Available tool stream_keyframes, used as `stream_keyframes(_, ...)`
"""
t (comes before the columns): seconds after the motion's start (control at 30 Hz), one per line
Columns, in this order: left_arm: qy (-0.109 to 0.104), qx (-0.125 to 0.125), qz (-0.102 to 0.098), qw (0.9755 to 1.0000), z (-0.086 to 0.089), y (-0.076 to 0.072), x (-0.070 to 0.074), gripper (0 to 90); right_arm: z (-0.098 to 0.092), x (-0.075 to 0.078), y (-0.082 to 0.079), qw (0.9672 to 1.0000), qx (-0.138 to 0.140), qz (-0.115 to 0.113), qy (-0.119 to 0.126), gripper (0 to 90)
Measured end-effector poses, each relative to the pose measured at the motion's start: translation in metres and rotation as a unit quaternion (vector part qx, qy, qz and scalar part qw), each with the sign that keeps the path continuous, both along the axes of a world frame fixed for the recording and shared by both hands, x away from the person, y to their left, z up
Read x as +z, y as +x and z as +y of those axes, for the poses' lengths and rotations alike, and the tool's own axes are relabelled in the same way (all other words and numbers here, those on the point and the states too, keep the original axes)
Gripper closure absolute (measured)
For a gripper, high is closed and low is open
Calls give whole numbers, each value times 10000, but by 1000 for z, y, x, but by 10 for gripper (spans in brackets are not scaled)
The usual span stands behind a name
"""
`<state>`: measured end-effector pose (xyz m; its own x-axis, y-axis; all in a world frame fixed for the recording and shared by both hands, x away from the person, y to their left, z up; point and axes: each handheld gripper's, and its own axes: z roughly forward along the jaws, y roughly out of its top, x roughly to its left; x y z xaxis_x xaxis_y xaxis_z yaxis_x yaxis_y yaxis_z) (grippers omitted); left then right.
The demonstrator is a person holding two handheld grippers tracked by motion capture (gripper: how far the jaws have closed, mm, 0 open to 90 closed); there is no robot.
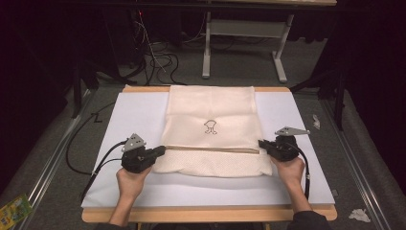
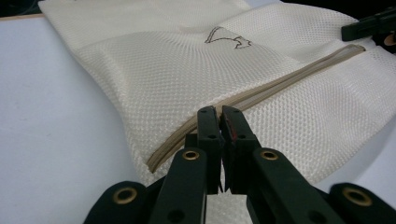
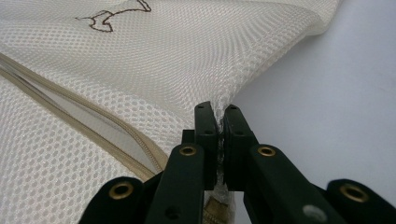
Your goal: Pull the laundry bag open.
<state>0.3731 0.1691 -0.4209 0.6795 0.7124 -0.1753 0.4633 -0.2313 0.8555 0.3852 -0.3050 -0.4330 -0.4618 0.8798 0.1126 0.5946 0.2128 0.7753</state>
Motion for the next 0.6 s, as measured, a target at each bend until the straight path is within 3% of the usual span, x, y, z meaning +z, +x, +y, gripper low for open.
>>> stream_keyframes(0.3, 65, 87, -21, 9999, 6, 0, 2, 873, 4, 4, 1, 10000, 16, -27, -11, 883)
stream_keyframes(0.6, 3, 265, 36, 9996, 25, -1, -3, 873, 4, 6, 2, 10000, 3, -21, -52, 885)
